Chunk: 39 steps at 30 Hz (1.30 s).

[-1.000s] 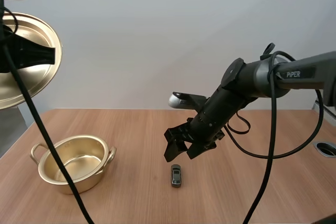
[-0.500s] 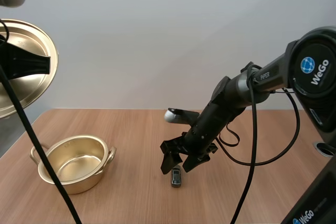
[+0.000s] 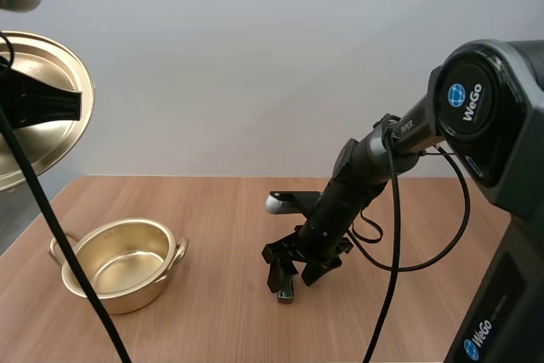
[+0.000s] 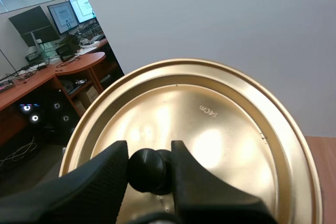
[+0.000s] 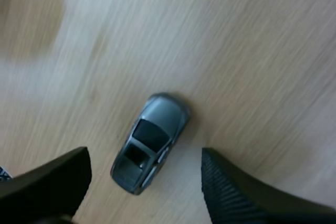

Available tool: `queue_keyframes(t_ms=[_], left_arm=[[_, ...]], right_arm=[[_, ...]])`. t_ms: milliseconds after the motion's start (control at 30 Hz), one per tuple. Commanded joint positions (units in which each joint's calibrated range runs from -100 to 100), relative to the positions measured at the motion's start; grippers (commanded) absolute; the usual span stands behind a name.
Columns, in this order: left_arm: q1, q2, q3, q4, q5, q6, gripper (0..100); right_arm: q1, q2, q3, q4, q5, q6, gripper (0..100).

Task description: Open the pot, put the car inside, and close it

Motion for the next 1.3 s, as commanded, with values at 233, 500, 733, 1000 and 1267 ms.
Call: queue_keyframes(t_ms=[233,500,733,1000,1267], left_arm=[[-0.02,0.0,-0.1,-0.2,-1.1,0.7,0],[-0.02,0.0,-0.1,-0.2,-1.9,0.7,0],[-0.02,0.0,-0.1,-0.2,-1.9,0.7,0],[-0.02,-0.1,-1.9,0.5,2.9,1.9,0],[-0.02,-2.0,-14.6,0.1,12.6,2.1,0]], right_arm=[[1.3,2.8,0.1,-0.3,-0.6,-1.0,100],[2.3,2.8,0.1,-2.8,-0.6,-0.5,4],[2.3,2.8,0.0,-6.9,-3.0,1.4,0],[2.3,-2.6,-5.9,-3.5,1.1,-2.2,0],[3.1,-14.2,-15.1,11.1,20.5,-10.2,0]])
